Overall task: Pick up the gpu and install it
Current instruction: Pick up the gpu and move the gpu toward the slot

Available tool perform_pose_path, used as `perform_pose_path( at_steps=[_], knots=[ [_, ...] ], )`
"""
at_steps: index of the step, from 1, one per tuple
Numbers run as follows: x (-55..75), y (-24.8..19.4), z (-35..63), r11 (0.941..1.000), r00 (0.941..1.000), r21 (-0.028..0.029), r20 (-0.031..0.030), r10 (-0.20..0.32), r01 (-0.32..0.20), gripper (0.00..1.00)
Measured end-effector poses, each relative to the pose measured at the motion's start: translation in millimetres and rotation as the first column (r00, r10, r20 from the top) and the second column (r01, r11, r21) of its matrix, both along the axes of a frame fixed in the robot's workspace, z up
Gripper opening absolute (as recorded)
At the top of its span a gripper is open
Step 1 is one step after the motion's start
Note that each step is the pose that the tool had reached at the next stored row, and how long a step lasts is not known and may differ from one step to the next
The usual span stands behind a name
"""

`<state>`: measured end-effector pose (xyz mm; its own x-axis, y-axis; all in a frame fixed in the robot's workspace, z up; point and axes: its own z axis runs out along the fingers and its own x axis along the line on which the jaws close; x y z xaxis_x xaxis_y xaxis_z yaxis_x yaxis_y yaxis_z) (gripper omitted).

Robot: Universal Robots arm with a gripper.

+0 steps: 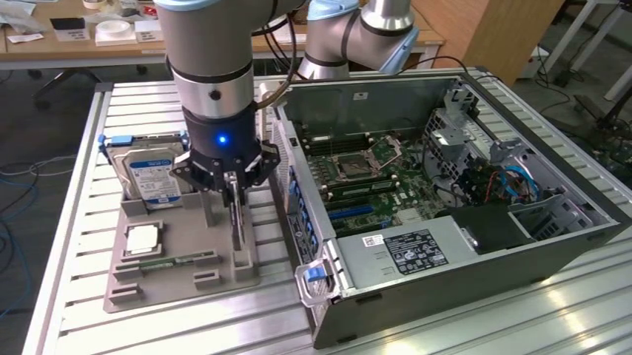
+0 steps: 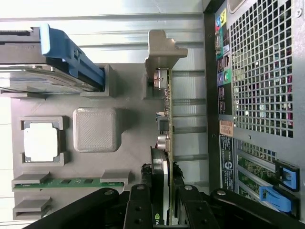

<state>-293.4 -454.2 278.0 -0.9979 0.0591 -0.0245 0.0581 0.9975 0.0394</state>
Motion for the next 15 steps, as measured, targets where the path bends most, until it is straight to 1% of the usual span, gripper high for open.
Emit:
perform_pose_path(
  at_steps=[2, 5, 8, 15],
  knots=[
    [0.0, 0.0, 3.4, 1.0000, 1.0000, 0.0000, 0.0002, 0.008, -0.008, 0.27],
    [0.0, 0.0, 12.5, 0.9999, 0.9999, 0.0001, 0.0003, 0.016, -0.016, 0.27],
    [0.0, 0.0, 24.3, 0.9998, 0.9998, 0.0001, 0.0003, 0.022, -0.022, 0.27],
    [0.0, 0.0, 56.0, 0.9996, 0.9996, 0.0002, 0.0003, 0.028, -0.028, 0.27]
  ],
)
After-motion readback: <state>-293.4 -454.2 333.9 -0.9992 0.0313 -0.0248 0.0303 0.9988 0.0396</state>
